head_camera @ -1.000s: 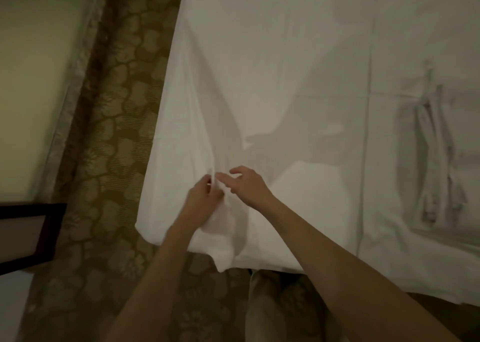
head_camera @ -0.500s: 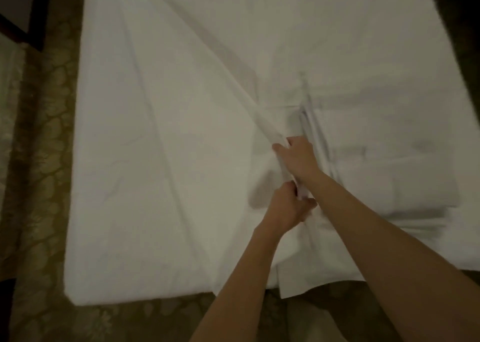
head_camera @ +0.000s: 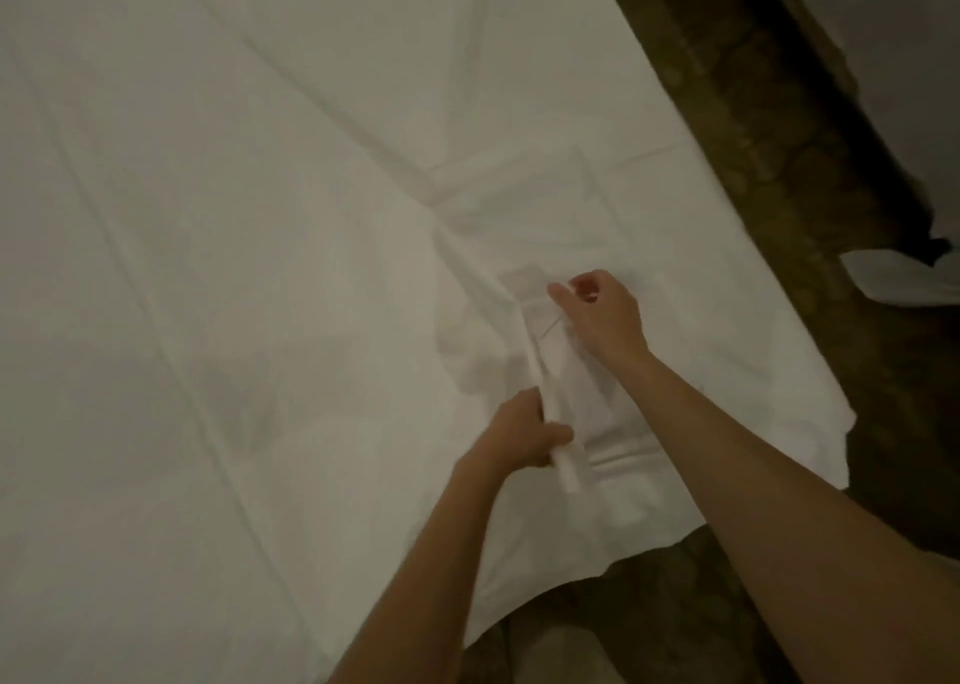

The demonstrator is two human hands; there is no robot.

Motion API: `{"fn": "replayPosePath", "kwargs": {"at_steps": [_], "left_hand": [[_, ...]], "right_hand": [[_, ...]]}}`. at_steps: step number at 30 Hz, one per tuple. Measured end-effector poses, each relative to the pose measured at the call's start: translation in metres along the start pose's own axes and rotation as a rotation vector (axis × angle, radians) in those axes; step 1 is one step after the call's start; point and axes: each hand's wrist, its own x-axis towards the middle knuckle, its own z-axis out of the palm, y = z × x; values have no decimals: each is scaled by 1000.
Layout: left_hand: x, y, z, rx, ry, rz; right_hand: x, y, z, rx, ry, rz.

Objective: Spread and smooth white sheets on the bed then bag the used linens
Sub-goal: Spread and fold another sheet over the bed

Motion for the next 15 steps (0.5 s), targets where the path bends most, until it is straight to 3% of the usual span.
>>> {"fn": "replayPosePath", "kwargs": {"at_steps": [4,8,12,15], "left_hand": [[-2,-12,-38,-82,23,-172],[-1,-22,-63,-235,331,-133],[5,-5,-57,-157,621,189],[13,35,-36,3,511,530]], "right_hand": [[24,19,-26,-190,265,13],[43,30,-47,30,81,217],[55,36,-56,134,-103,274],[62,31,-61,182,-176,302]]}}
